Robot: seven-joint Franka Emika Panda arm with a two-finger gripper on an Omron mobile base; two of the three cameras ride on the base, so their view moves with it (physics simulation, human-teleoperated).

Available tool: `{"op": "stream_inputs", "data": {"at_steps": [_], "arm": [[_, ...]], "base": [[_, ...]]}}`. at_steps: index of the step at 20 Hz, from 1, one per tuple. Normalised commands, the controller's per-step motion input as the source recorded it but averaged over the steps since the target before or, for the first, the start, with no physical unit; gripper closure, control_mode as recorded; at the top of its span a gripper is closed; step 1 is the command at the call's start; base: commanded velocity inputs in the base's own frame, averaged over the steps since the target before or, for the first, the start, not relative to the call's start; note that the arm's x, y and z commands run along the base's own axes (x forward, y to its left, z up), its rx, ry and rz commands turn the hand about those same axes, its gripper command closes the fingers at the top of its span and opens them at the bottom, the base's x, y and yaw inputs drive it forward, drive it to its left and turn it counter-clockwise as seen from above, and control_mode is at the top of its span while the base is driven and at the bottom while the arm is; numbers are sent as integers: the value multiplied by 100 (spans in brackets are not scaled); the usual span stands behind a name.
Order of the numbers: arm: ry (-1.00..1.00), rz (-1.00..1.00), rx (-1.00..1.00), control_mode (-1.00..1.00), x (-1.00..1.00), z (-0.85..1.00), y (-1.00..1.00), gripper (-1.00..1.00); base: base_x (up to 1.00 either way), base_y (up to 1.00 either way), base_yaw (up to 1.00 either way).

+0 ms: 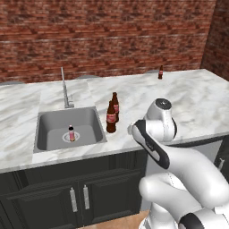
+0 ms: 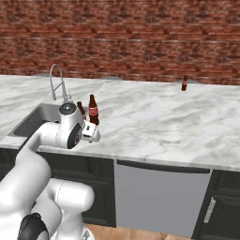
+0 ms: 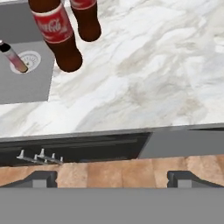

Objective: Place the large bottle from the dining counter next to the other large bottle outside the sink, and place the small bottle from the dining counter next to the other small bottle inside the sink.

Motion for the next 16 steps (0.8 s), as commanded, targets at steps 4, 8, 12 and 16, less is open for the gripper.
{"op": "stream_inputs", "data": {"at_steps": [4,8,12,16], "arm": [[0,0,0,100,-5,-14,0,-100],[0,0,0,100,0,0,0,-100],[0,0,0,100,0,0,0,-100],[0,0,0,100,0,0,0,-100]], "base": [[-20,0,0],[-88,0,0],[-47,-29,0],[-1,-89,0]]}}
